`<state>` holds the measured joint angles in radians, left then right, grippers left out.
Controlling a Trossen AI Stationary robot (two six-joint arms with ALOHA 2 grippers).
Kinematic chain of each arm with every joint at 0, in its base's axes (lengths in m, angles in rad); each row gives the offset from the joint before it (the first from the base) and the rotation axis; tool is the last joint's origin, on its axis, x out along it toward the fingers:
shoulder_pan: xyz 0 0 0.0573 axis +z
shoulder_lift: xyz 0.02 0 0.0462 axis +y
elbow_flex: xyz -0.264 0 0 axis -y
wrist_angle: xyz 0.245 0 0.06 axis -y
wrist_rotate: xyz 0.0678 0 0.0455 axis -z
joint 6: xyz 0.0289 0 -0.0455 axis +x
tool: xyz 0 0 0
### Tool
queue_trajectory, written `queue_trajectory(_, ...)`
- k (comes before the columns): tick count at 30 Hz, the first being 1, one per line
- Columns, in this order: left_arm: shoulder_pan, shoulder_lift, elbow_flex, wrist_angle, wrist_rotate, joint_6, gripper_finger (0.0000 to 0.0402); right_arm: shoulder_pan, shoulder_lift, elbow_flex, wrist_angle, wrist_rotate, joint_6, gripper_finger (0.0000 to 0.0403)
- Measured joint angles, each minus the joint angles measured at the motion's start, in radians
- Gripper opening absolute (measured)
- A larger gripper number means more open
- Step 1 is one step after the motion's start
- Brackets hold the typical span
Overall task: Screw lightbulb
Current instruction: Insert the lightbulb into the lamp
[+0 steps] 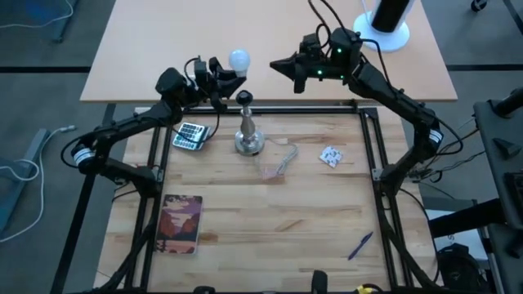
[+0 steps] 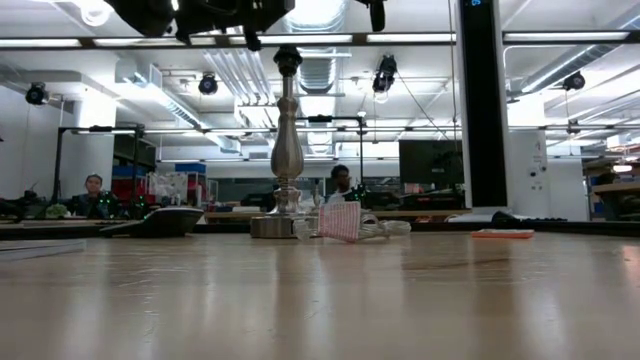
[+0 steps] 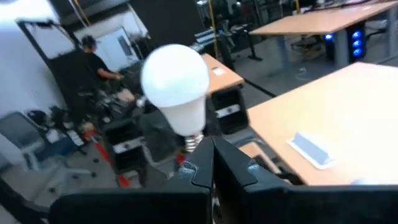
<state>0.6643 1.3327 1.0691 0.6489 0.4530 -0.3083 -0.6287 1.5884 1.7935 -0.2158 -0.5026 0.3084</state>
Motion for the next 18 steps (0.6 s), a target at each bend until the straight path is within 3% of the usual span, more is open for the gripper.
queue_trajectory(10,0.006,-0.004,-0.054,-0.011,0.013,0.087,0.0098,-0.016,0.001,-0.023,0.0,0.005,-0.039,0.0)
queue_trajectory(18,0.008,-0.003,-0.224,0.236,-0.048,0.002,0.0098,-0.015,0.0,-0.025,-0.046,0.005,-0.05,0.0)
